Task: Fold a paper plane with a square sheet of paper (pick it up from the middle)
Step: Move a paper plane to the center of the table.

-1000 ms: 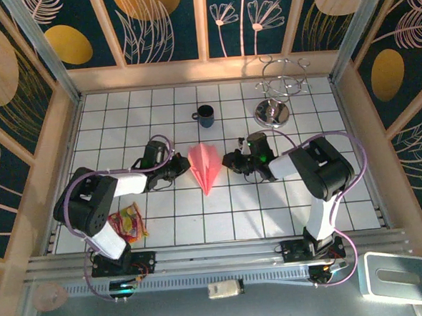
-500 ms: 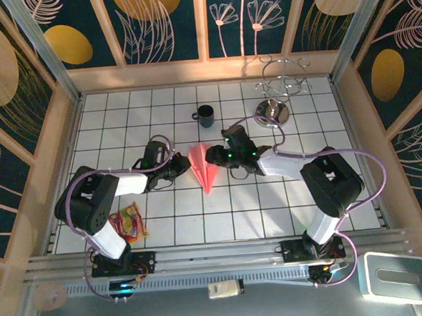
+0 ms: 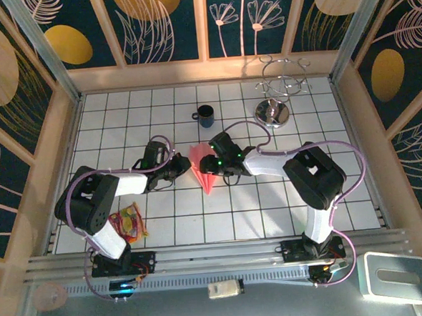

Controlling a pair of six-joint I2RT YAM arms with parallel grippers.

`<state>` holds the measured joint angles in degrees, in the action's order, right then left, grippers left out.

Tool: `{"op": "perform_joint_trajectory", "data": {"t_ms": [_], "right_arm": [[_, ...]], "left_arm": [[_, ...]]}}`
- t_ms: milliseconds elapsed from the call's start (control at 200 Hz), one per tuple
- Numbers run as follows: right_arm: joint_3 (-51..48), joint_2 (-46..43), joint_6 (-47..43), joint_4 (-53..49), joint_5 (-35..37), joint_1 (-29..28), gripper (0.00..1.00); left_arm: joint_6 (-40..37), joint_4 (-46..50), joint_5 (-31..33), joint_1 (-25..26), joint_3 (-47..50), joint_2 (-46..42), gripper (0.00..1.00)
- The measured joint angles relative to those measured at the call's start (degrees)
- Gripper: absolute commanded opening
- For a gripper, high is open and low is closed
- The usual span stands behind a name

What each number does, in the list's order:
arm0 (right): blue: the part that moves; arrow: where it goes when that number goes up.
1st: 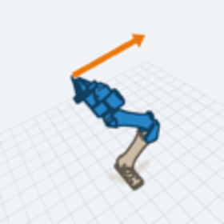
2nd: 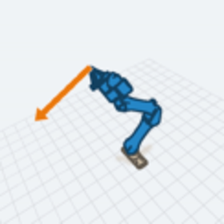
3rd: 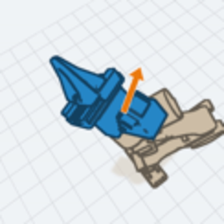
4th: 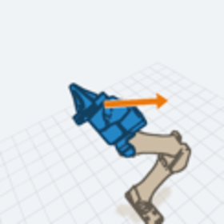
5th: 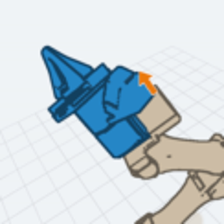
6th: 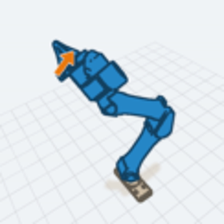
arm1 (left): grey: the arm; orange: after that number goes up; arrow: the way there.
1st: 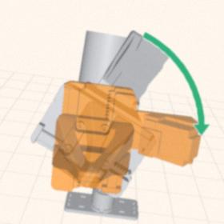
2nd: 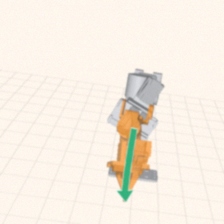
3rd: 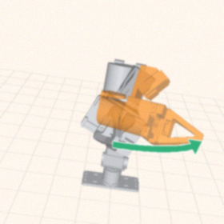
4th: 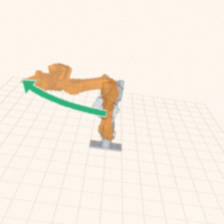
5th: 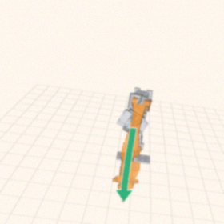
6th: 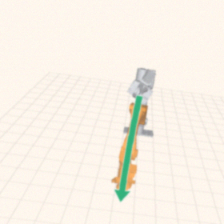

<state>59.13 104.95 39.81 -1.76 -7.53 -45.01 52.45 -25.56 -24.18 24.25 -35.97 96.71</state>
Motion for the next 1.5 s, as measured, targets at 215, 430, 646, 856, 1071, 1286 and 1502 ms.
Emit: {"op": "perform_joint_trajectory", "data": {"t_ms": [215,430,646,856,1071,1286,1502], "right_arm": [[3.7,1.4,-2.0,-1.9,1.2,-2.6,0.58],[4.7,2.3,-3.5,-4.8,3.5,-3.8,0.61],[5.5,3.3,-3.9,-6.7,4.7,-4.1,0.51],[5.5,3.3,-3.6,-8.0,5.8,-4.2,0.39],[5.8,3.3,-2.1,-10.2,7.7,-4.7,0.32],[7.0,3.3,-0.2,-11.9,9.3,-5.0,0.11],[8.0,3.0,0.1,-15.1,14.1,-4.4,0.07]], "left_arm": [[0.0,0.0,-0.7,0.0,0.0,0.0,0.0],[0.0,0.0,-0.9,0.0,0.0,0.1,0.0],[0.0,0.0,-0.9,0.0,0.0,0.1,0.0],[0.0,0.0,-0.9,0.0,0.0,0.1,0.0],[0.0,0.0,-0.9,0.0,0.0,0.1,0.03],[-0.3,0.7,-0.5,0.0,0.0,0.0,0.25],[-3.6,7.1,4.2,-0.5,-0.7,-4.0,0.5]]}}
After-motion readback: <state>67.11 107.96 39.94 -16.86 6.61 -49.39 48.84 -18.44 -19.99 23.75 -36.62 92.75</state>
